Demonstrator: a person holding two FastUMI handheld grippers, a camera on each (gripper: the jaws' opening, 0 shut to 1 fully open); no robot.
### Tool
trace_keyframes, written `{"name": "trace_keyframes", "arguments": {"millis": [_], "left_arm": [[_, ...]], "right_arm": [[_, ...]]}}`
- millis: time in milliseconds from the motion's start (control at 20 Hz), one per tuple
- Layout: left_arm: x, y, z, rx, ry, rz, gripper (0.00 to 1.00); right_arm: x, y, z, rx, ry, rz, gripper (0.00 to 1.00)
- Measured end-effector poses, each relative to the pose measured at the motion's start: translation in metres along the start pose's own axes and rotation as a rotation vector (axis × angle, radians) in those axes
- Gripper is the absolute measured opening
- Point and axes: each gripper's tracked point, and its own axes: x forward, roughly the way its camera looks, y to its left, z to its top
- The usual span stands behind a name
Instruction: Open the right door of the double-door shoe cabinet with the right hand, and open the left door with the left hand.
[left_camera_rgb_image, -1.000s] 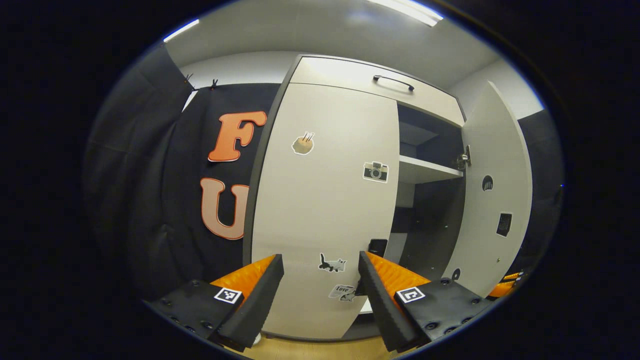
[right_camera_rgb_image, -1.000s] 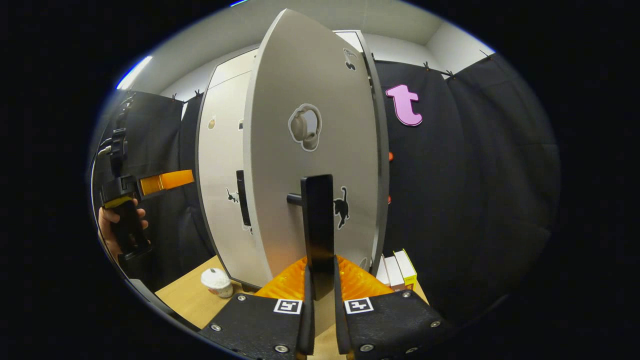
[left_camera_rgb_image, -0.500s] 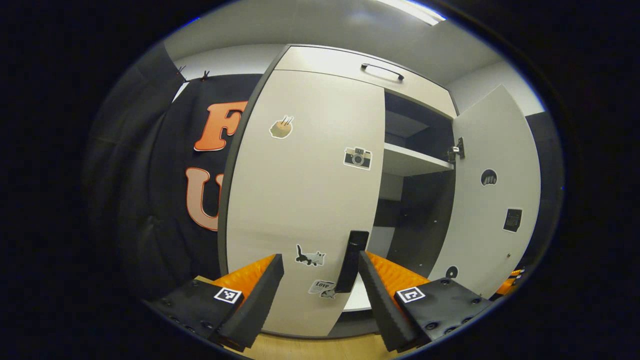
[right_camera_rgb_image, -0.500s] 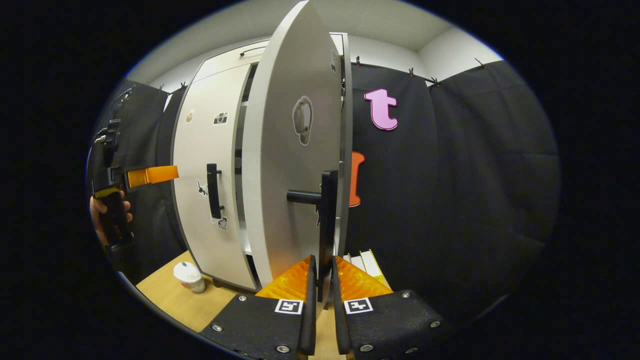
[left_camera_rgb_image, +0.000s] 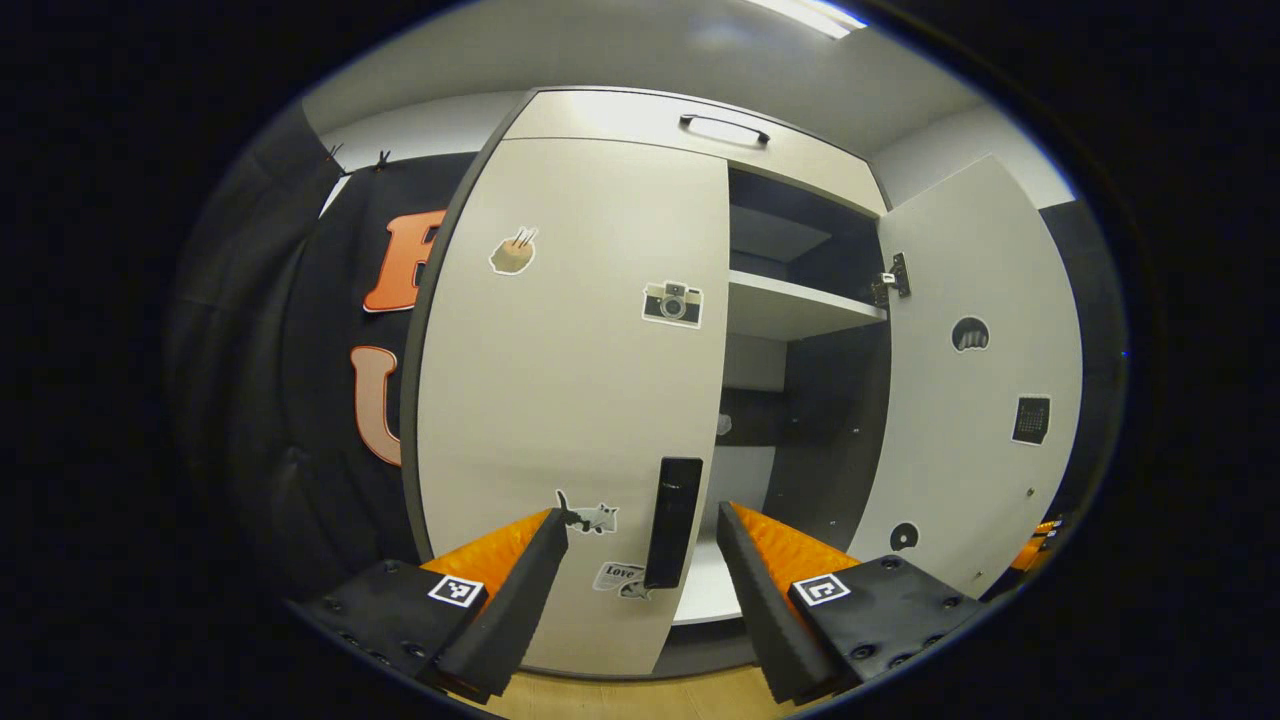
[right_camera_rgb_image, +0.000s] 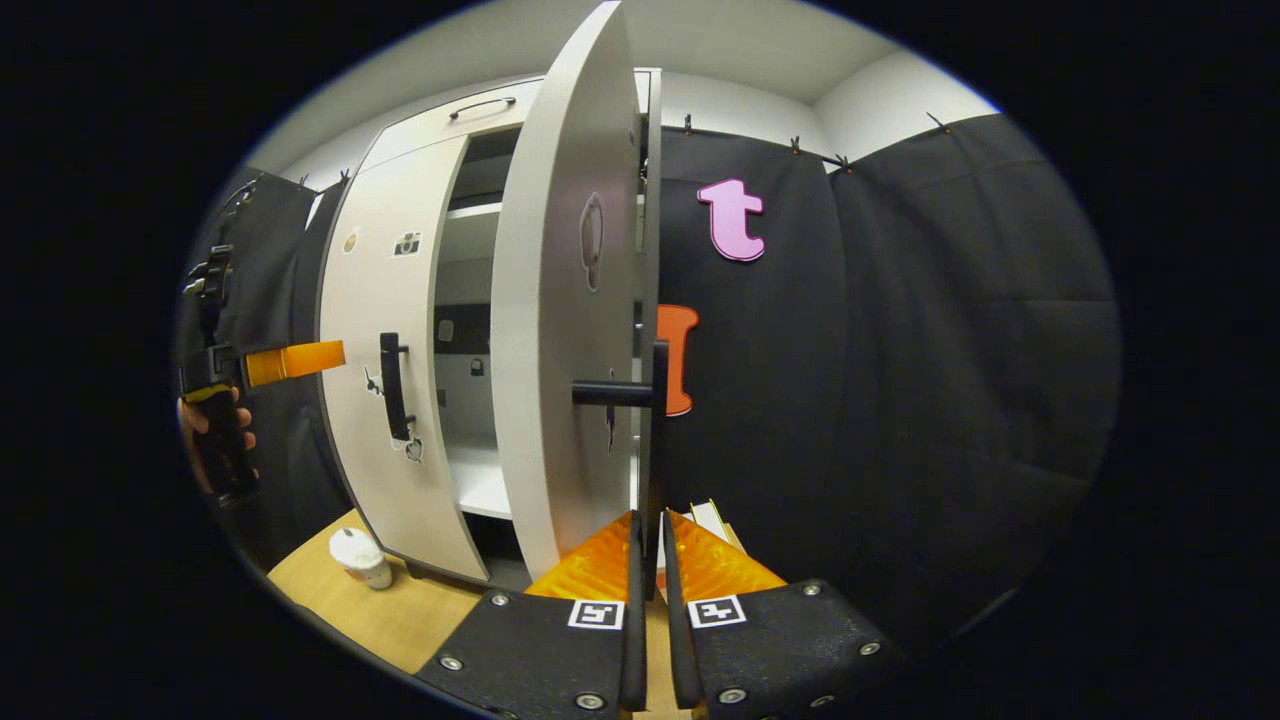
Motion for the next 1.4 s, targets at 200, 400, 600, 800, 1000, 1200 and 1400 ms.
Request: {"name": "trace_keyframes", "arguments": {"millis": [200, 400, 600, 800, 1000, 1200, 1400], "left_arm": [[0.012, -0.012, -0.01, -0.003, 0.025, -0.024, 0.96], [0.026, -0.022, -0.019, 0.013, 0.04, -0.042, 0.96], [0.045, -0.024, -0.035, 0.026, 0.069, -0.045, 0.96], [0.068, -0.012, -0.048, 0.056, 0.101, -0.012, 0.97], [0.088, 0.006, -0.069, 0.02, 0.115, 0.081, 0.99], [0.093, 0.01, -0.075, 0.009, 0.119, 0.108, 0.98], [0.094, 0.003, -0.075, 0.01, 0.114, 0.101, 0.92]], "right_arm": [[-0.006, 0.0, -0.006, 0.066, 0.011, -0.001, 0.09], [-0.017, -0.008, -0.018, 0.042, 0.05, -0.01, 0.13], [-0.029, -0.024, -0.022, 0.049, 0.057, -0.054, 0.14], [-0.038, -0.047, -0.037, 0.1, 0.079, -0.108, 0.22], [-0.044, -0.064, -0.048, 0.156, 0.085, -0.16, 0.28], [-0.049, -0.08, -0.052, 0.166, 0.077, -0.217, 0.31], [-0.05, -0.086, -0.052, 0.159, 0.071, -0.242, 0.46]]}}
